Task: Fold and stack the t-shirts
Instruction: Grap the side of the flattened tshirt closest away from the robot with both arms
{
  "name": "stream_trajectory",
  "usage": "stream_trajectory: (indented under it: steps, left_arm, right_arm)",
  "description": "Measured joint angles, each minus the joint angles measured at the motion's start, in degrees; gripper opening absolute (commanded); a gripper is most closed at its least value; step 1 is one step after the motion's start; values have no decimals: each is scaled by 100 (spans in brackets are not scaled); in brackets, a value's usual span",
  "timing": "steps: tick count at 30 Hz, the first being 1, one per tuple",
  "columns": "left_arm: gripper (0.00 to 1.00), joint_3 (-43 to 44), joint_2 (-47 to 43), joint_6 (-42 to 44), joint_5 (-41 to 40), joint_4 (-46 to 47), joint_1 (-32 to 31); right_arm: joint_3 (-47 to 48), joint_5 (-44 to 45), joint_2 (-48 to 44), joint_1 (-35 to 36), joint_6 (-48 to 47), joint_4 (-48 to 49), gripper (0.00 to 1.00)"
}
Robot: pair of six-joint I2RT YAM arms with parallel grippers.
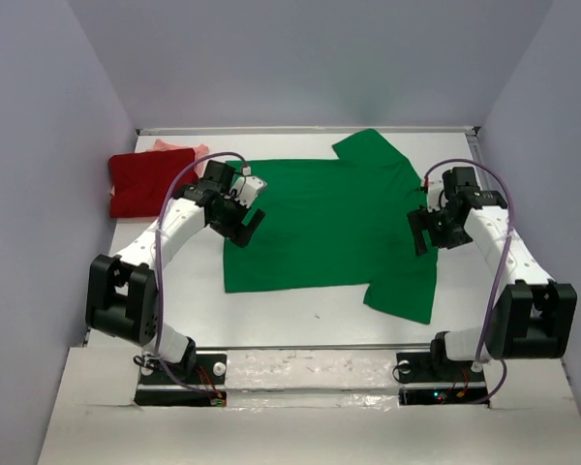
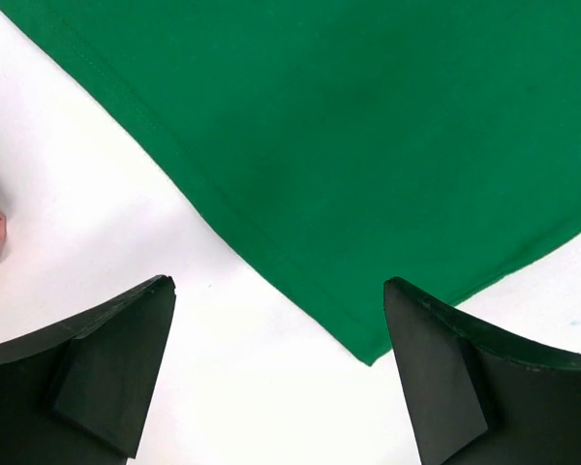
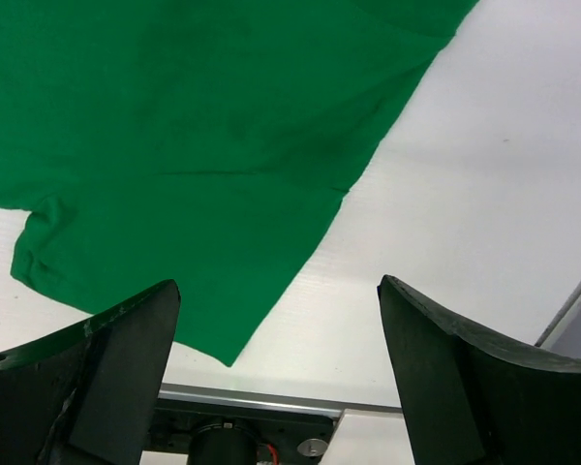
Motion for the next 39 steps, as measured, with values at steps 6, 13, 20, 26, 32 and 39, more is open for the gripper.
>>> stream_trajectory:
  steps: [6,13,20,26,32,39]
  left_arm:
    - [99,-63,-103,42,-2,4,-13]
    - [99,-365,-179,39,-282,-57,-13]
    - [99,-568,-695,39,-470,-221,-13]
    - [99,-568,-1023,39,-542,-306,-13]
    - [99,-588,-1102,42,-566,-317,-13]
    - [99,-758,-1071,39,-573,-275,-13]
  right_arm:
    - [4,-37,885,-2,199,26,77]
    - [149,61,1718,0,439,79,67]
    - [439,487,1943,-2,745,118,66]
    - [481,901,2203,-15,955,129,61]
    - [483,1062,2452,-138,1051,155,58]
    - [426,1054,2555,-251,1099,269,17]
